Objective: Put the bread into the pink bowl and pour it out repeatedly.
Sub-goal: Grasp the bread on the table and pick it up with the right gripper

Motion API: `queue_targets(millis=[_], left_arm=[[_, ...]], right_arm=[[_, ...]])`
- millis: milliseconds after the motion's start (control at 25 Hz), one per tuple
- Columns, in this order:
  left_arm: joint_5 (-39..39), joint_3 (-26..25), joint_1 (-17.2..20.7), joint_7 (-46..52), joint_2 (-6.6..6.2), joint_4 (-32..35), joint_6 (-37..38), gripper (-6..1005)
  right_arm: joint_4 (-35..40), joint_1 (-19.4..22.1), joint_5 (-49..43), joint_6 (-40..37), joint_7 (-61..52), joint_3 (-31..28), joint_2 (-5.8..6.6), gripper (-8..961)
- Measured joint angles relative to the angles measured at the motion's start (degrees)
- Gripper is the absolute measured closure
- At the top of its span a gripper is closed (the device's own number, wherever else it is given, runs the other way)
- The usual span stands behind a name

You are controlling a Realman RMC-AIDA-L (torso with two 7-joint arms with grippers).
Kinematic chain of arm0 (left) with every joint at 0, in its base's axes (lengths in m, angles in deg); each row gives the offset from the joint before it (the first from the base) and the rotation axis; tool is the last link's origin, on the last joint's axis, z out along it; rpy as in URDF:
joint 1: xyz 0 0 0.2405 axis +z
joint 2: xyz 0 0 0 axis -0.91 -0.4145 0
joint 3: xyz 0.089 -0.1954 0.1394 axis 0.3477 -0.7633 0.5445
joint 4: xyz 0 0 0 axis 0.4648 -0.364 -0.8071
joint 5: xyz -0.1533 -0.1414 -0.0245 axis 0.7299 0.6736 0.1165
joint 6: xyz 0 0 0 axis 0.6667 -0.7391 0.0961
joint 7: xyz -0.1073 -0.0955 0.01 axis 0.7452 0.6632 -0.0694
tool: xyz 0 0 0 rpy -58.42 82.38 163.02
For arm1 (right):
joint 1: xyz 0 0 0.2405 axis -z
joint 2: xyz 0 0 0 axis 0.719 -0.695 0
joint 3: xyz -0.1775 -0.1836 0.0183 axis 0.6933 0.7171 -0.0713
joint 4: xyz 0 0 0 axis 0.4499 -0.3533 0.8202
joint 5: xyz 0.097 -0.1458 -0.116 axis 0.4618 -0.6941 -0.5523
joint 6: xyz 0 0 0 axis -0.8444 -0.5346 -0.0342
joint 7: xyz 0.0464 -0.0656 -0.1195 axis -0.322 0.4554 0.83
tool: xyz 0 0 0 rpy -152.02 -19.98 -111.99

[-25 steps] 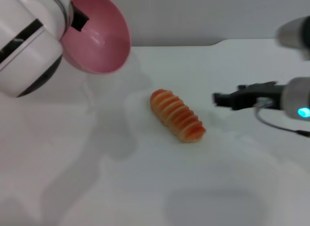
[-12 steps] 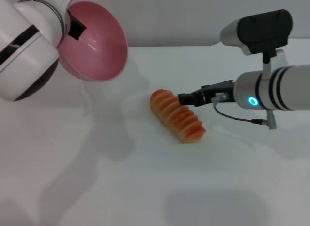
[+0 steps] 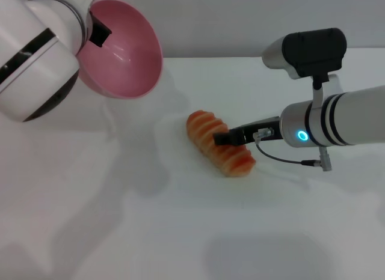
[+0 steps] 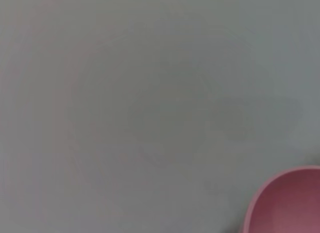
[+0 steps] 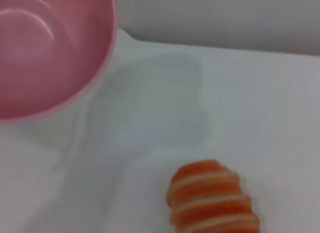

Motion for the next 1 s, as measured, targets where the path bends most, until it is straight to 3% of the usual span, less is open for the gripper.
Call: queue_targets(millis=[600, 880, 1000], left_arm=[[0.4, -0.1, -0.8, 0.0, 0.00, -1.3, 0.8, 850], [0.4, -0.3, -0.9, -0.1, 0.00, -1.4, 0.8, 849], [0.6, -0.6, -0.9, -0.2, 0.00, -1.5, 0.8, 849]], right_arm=[[-16.8, -8.4, 13.0, -3.2, 8.7, 0.4, -0.05, 226], [-12.2, -5.3, 12.6, -2.4, 11.4, 0.3, 0.14, 228], [-10.4, -4.1, 12.6, -2.3, 11.5, 0.0, 0.40, 300]])
